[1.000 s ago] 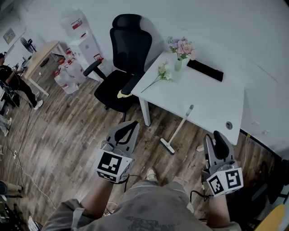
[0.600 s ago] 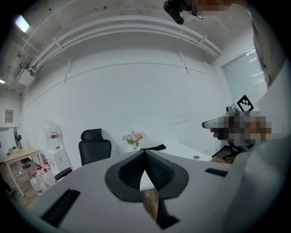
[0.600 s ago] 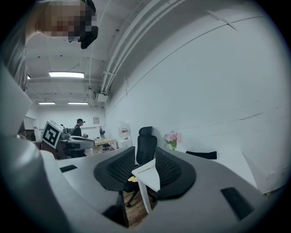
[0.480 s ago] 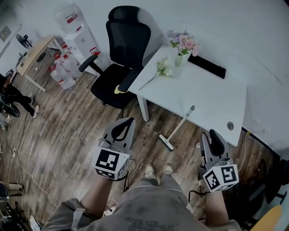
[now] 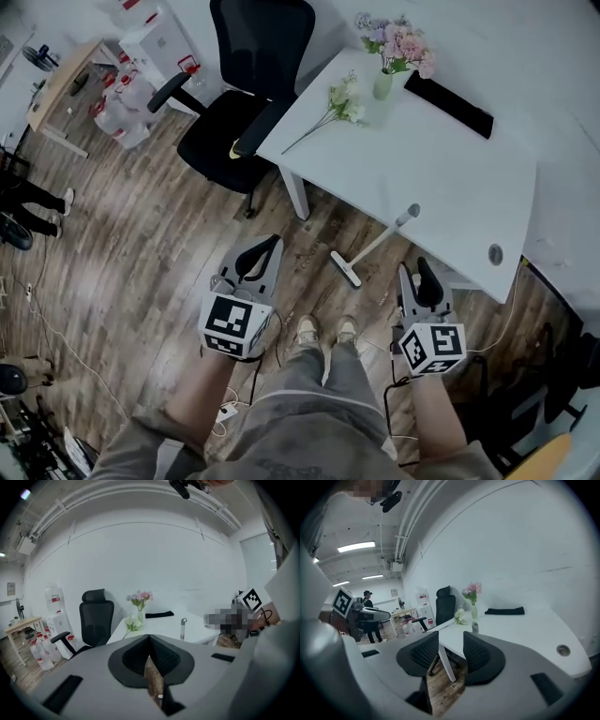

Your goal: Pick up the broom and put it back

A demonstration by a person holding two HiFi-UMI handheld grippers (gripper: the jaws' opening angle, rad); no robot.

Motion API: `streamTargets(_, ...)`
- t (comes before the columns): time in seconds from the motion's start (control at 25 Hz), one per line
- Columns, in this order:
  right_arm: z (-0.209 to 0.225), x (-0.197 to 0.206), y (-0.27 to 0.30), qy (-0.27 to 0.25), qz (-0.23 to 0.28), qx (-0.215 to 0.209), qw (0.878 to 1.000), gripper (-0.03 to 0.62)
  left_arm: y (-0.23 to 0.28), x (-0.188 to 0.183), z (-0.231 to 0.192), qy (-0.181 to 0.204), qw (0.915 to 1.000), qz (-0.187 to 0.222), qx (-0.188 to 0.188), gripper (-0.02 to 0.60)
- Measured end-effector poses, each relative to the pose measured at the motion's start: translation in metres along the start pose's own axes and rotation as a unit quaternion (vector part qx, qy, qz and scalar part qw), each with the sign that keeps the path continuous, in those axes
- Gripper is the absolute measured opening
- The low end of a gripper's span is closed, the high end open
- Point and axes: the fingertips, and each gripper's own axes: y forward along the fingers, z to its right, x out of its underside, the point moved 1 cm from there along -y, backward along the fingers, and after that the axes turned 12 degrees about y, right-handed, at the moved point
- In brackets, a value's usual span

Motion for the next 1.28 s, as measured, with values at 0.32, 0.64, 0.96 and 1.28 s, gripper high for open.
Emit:
streamTargets(0.32, 0.064, 0.131, 0.072, 0.023, -0.092, 0.036, 0.995, 0.204, 0.054, 0.090, 0.011, -0.032, 0.9987, -0.040, -0.007, 0.017)
streamTargets(0.64, 0.124, 0.231, 0.149, 0.026, -0.125, 0.066, 0.990, 0.224, 0.107, 0.196, 0.027, -0.083, 0.9938, -0.075, -0.007, 0.017)
streamTargets(0.96, 0.157, 0.283, 0.201, 0.018, -0.126, 0.070, 0.989, 0.224, 0.145, 0.267, 0.032, -0.090, 0.9916, -0.092, -0.013, 0.017)
streamTargets(1.28, 0.164, 0.294, 0.218, 0.000, -0.097, 0.065, 0.993, 0.146, 0.159, 0.300, 0.040, -0.085, 0.9917, -0.094, -0.018, 0.017)
